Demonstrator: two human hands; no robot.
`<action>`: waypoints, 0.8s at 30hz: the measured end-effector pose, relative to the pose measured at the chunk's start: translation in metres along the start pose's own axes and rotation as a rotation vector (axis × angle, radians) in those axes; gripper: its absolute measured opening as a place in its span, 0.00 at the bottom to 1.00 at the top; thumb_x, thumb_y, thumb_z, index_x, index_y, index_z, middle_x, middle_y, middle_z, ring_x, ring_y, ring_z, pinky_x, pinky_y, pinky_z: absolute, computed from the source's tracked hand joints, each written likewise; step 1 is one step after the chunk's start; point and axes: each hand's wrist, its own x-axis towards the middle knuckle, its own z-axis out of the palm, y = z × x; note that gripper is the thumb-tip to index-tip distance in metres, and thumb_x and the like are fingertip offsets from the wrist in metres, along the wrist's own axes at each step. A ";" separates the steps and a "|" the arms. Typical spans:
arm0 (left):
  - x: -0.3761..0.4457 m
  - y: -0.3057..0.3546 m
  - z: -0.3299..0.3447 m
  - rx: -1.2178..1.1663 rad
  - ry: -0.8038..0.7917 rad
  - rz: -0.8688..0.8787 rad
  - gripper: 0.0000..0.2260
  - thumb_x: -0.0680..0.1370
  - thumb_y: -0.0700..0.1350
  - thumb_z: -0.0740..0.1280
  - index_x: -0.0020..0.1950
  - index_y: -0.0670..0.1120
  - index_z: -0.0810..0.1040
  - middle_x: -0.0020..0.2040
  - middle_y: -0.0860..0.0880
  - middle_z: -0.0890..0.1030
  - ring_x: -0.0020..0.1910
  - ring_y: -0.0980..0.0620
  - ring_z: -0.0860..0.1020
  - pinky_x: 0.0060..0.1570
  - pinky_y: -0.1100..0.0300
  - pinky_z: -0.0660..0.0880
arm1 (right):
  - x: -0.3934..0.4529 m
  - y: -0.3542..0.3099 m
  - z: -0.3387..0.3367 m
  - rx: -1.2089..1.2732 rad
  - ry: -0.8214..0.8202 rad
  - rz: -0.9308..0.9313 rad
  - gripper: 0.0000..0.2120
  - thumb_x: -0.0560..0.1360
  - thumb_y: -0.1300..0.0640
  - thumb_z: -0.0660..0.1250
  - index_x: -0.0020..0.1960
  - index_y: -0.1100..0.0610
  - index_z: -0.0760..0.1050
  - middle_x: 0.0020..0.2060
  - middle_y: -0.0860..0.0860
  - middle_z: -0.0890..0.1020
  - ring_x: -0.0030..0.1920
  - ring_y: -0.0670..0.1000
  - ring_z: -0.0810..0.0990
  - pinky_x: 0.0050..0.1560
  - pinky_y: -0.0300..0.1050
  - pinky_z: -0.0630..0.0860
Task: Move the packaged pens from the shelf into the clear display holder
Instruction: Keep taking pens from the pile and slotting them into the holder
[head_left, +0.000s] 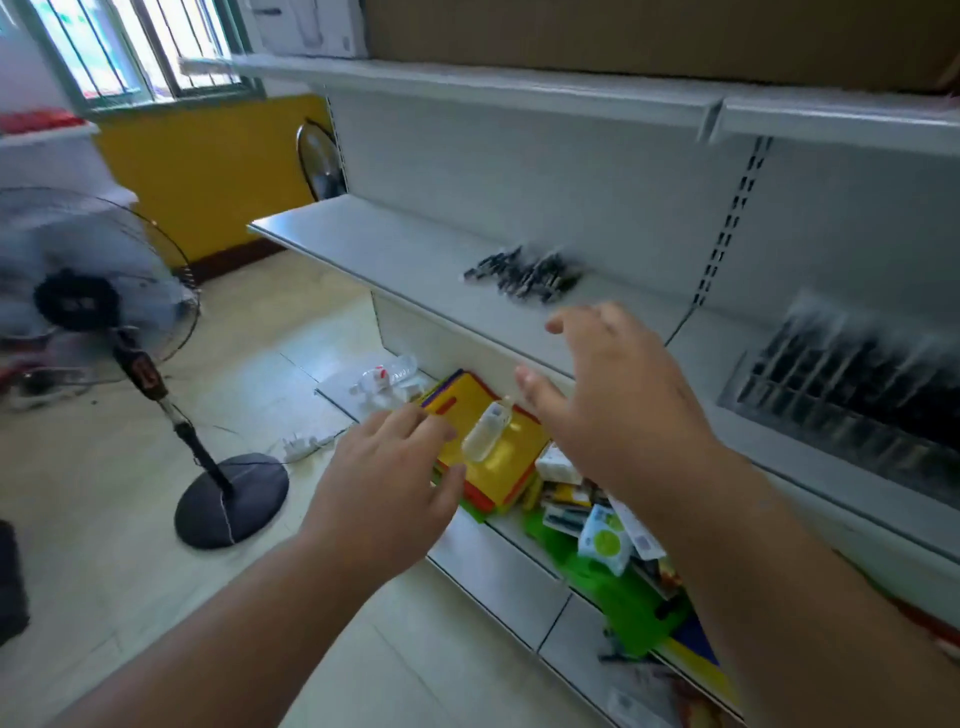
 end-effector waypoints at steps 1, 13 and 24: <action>0.008 -0.008 0.001 -0.010 0.002 0.002 0.17 0.75 0.58 0.58 0.55 0.52 0.79 0.49 0.54 0.78 0.48 0.47 0.77 0.48 0.52 0.74 | 0.010 -0.004 0.005 0.014 0.010 0.004 0.21 0.77 0.40 0.61 0.65 0.49 0.69 0.60 0.49 0.72 0.60 0.53 0.71 0.59 0.51 0.71; 0.158 -0.040 0.050 -0.113 -0.098 0.088 0.15 0.80 0.56 0.60 0.63 0.54 0.76 0.59 0.54 0.77 0.59 0.49 0.74 0.57 0.55 0.69 | 0.144 0.032 0.053 -0.031 -0.034 0.099 0.21 0.77 0.41 0.62 0.65 0.50 0.69 0.61 0.50 0.72 0.61 0.52 0.71 0.60 0.50 0.71; 0.307 -0.117 0.105 -0.259 -0.102 0.137 0.13 0.80 0.56 0.62 0.63 0.54 0.75 0.56 0.55 0.78 0.58 0.51 0.74 0.58 0.55 0.72 | 0.250 0.033 0.113 -0.059 0.014 0.239 0.20 0.76 0.42 0.65 0.64 0.49 0.70 0.59 0.48 0.73 0.57 0.50 0.74 0.56 0.49 0.74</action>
